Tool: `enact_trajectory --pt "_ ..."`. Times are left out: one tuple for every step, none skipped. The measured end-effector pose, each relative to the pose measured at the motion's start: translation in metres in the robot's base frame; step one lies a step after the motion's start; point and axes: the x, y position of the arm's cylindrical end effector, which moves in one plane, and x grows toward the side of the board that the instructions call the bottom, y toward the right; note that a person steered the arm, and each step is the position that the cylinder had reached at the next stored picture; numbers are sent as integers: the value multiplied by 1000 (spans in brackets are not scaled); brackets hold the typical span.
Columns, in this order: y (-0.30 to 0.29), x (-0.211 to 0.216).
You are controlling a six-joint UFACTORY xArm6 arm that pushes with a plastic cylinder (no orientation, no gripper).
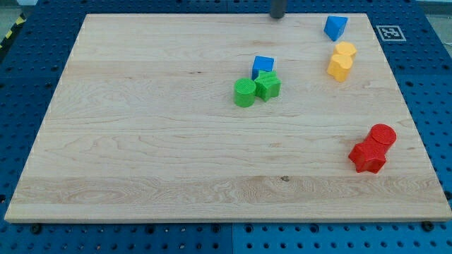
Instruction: Move the blue triangle into the blue cube
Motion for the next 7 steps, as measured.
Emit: enact_trajectory --pt "98 0" --pt "145 13" --pt "137 44" --pt "99 47" --pt "53 36" --pt "32 35" --pt "18 35"
